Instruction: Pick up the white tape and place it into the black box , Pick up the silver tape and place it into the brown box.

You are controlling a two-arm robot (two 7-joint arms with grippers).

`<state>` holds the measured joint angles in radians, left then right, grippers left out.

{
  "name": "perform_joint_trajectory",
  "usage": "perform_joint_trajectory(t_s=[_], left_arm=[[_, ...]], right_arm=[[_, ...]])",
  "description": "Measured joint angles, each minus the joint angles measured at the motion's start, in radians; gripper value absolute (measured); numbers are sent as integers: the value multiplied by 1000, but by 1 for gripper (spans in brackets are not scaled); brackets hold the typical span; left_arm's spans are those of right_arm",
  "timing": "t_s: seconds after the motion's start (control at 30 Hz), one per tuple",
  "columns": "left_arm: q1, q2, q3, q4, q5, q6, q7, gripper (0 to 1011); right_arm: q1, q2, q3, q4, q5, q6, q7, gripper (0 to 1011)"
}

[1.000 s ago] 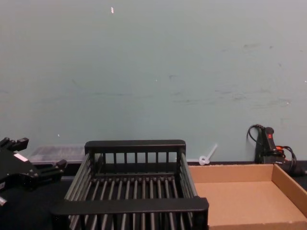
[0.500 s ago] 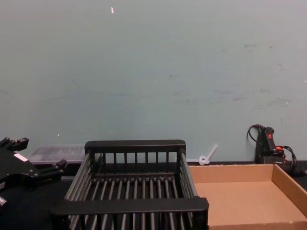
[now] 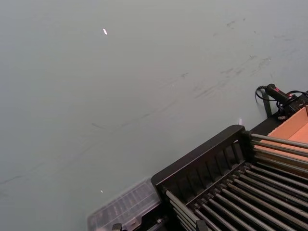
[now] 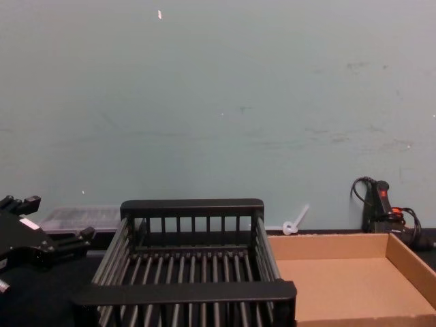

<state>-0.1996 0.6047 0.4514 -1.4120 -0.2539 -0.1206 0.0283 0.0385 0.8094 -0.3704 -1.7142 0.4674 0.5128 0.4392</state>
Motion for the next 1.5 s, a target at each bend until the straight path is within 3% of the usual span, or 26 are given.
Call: perform_joint_trajectory(t_s=[1.5], left_arm=[[0, 0, 0, 0, 0, 0, 0, 1001]], right_arm=[[22, -10, -23, 26, -27, 17, 26, 1002]])
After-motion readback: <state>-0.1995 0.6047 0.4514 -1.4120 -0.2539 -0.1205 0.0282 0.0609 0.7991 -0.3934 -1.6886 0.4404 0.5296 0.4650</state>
